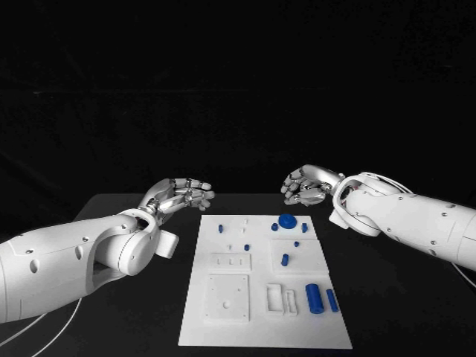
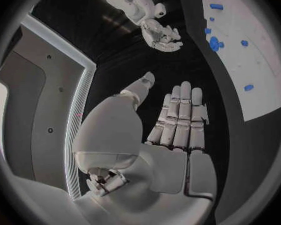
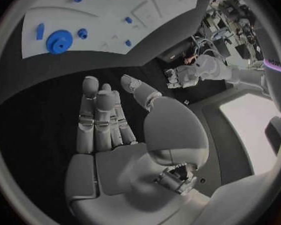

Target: Assemble the parts on the task board

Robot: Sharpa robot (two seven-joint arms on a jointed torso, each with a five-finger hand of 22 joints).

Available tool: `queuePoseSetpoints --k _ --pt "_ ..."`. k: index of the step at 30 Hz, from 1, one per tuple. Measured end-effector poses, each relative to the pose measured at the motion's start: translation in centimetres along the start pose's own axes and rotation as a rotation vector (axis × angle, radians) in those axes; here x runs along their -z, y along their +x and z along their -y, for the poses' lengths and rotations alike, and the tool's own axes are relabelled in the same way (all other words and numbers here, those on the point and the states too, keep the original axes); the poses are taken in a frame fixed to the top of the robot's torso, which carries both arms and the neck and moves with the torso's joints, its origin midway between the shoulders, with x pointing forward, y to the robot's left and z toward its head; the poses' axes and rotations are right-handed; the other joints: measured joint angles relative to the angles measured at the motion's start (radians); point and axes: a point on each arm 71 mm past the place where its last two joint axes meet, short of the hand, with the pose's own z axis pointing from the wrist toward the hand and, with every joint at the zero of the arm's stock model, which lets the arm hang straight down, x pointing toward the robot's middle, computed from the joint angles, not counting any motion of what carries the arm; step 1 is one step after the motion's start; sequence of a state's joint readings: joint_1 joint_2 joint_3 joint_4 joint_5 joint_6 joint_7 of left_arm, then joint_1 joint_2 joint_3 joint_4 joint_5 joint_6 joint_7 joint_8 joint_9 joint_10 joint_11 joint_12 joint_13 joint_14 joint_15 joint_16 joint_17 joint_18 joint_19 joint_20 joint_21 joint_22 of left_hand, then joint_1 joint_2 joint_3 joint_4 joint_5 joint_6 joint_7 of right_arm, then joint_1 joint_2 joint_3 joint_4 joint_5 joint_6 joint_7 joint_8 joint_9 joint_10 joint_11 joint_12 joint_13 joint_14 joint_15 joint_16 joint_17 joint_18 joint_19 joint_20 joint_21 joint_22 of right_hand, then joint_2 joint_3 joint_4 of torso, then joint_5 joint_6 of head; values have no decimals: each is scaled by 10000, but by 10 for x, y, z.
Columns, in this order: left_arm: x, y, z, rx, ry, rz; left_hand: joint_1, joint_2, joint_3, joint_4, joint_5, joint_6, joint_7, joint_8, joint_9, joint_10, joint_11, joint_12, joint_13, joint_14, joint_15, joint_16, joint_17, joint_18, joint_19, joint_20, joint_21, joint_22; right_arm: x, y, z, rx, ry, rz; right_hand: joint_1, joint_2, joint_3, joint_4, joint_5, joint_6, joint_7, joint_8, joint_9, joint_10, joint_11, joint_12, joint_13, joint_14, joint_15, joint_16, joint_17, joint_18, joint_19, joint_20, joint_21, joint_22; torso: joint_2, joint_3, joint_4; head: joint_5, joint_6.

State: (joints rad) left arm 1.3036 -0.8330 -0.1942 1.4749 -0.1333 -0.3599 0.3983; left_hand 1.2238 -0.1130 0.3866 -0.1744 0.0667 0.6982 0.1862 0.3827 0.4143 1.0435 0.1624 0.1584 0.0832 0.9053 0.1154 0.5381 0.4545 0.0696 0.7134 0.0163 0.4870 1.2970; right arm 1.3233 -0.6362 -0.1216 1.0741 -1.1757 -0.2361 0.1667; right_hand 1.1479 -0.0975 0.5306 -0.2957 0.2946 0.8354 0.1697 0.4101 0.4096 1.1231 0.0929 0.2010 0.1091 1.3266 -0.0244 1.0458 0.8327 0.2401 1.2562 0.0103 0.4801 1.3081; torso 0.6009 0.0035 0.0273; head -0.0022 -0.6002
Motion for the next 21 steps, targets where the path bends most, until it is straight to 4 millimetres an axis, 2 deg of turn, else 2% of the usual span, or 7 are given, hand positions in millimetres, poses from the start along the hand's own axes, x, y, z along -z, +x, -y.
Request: queuePoseSetpoints --k 3,6,11,13,19,21 --pt "4 3 6 -45 155 -185 -91 -53 225 -334 429 155 31 0 -43 44 -4 -47 -54 0 0 -72 -22 -2 0 0 -62 -16 -1 -1 -2 795 -78 -135 0 0 -80 2 46 150 -36 0 -6 191 -55 0 0 -3 3 221 130 -3 18 -17 117 0 132 -6 82 -72 30" --pt "10 8 11 1 265 -379 -290 -35 364 -524 610 386 51 41 -40 260 -79 -47 -55 20 -18 -77 -28 -3 0 0 -61 -14 -1 0 -7 1376 -220 -286 0 0 -107 29 35 163 -22 0 -15 190 -55 -55 0 -23 -17 265 167 -9 36 -34 137 -1 238 -12 147 -116 60" --pt "16 15 18 56 436 -649 -446 19 539 -754 640 525 -22 117 -32 463 -177 -5 -55 90 -20 -78 -30 -11 37 -36 -61 30 -4 0 -18 2395 -527 -475 -4 -4 -164 30 -80 323 -88 0 -17 288 -64 -94 -11 -40 -34 383 200 -13 37 -34 193 -1 442 -18 222 -180 103" --pt "17 18 21 71 513 -740 -470 41 540 -755 640 525 -23 158 -32 485 -197 -5 -55 90 -19 -78 -30 -15 37 -36 -61 31 -7 1 -19 2769 -554 -529 -19 -103 -180 14 -128 346 -86 -47 -17 297 -55 -128 -11 -40 -34 415 200 -14 38 -35 231 -2 517 -18 245 -198 118" --pt "20 20 30 99 666 -846 -617 54 569 -784 640 524 -22 157 -32 535 -178 -5 -55 89 -19 -77 -29 -32 37 -36 -61 42 -12 5 -25 3532 -668 -589 -15 -121 -218 30 -128 347 -85 -100 -32 297 -55 -230 -30 -39 -35 497 212 -14 38 -35 284 -2 733 -19 304 -205 155" --pt "20 21 32 110 694 -877 -635 51 597 -812 640 524 -22 157 -32 534 -178 -5 -55 89 -19 -77 -29 -37 37 -36 -61 42 -11 4 -24 3661 -630 -563 -15 -120 -218 30 -128 347 -85 -106 -38 296 -55 -233 -39 -38 -35 522 212 -14 38 -35 313 -2 796 -10 321 -213 179"
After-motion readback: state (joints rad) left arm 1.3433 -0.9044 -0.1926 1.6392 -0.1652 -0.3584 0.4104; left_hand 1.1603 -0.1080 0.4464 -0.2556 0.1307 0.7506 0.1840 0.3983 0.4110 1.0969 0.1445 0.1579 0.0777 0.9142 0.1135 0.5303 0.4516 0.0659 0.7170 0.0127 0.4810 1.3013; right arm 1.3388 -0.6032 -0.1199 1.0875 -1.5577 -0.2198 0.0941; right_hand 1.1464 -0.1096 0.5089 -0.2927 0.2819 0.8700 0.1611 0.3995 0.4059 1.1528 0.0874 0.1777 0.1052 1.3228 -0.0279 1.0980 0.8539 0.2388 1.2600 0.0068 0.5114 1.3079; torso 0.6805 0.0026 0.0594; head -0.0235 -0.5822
